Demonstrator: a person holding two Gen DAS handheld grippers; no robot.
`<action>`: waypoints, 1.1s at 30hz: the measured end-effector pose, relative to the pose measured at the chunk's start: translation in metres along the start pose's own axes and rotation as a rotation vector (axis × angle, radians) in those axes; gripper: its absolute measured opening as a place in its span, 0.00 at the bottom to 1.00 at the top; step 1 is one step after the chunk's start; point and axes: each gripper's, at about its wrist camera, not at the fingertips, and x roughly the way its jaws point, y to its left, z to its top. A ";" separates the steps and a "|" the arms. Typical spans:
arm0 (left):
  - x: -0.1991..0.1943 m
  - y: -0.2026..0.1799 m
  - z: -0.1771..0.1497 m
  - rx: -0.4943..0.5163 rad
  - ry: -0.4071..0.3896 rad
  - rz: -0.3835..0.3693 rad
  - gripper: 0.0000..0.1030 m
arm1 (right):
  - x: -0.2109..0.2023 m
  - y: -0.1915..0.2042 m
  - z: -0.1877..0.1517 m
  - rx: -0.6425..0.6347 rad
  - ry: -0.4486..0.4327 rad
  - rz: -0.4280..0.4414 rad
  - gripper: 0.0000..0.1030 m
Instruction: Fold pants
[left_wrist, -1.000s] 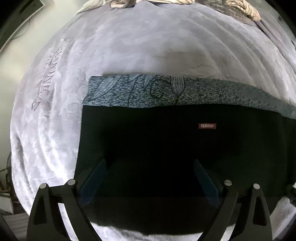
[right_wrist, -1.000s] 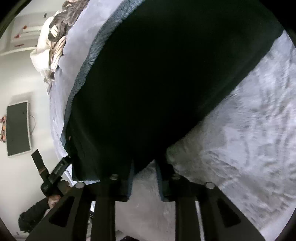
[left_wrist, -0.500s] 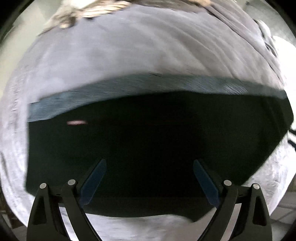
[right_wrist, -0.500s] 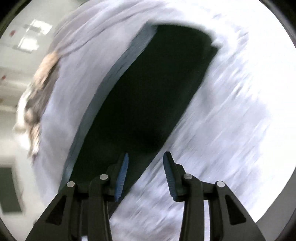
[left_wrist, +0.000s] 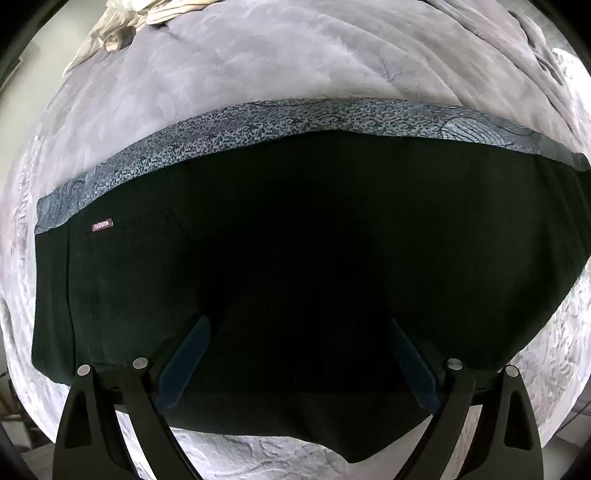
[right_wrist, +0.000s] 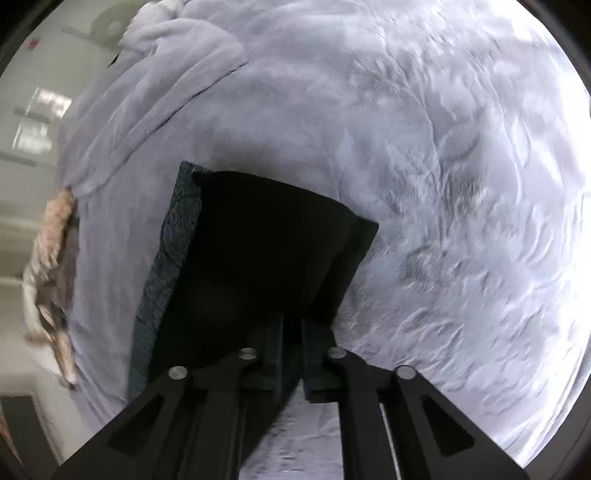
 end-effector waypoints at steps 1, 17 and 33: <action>0.000 -0.003 0.000 0.002 0.000 0.003 0.94 | 0.003 0.001 0.001 -0.018 0.000 -0.025 0.06; -0.022 -0.002 0.040 -0.018 -0.078 0.001 0.93 | 0.002 0.163 -0.125 -0.632 0.141 0.057 0.26; 0.014 0.022 0.090 -0.128 -0.023 0.071 0.98 | 0.064 0.225 -0.148 -0.799 0.084 -0.216 0.46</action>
